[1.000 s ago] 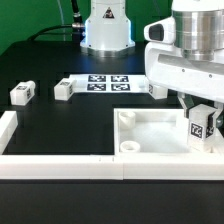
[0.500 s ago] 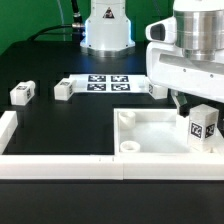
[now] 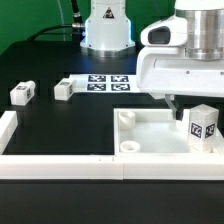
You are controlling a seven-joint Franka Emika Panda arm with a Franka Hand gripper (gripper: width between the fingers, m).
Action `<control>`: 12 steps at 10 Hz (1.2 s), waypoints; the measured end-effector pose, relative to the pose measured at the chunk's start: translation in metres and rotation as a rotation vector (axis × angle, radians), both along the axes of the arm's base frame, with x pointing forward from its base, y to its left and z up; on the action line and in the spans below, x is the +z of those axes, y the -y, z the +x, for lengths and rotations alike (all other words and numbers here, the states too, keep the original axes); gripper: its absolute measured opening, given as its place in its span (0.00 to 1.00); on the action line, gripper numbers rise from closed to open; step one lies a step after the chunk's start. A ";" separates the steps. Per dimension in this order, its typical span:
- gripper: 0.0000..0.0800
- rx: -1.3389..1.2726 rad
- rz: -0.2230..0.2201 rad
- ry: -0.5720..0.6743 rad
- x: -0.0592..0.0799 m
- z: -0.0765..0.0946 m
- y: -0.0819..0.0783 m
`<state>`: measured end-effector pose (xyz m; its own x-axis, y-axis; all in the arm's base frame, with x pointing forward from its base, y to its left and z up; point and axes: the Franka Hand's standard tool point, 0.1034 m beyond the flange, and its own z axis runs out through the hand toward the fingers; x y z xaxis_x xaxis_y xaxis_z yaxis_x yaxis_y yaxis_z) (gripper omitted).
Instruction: Assemble square table
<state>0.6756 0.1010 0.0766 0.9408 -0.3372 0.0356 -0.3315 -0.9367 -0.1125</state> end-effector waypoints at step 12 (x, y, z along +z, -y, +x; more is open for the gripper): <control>0.36 0.690 -0.079 0.054 -0.001 -0.001 0.000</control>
Offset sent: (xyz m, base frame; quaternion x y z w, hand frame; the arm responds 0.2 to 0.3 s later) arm -0.0004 0.0072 -0.0010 0.0001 0.0042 -0.2280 0.9736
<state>0.6750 0.1014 0.0758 0.9354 0.3423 0.0885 0.3464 -0.9374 -0.0353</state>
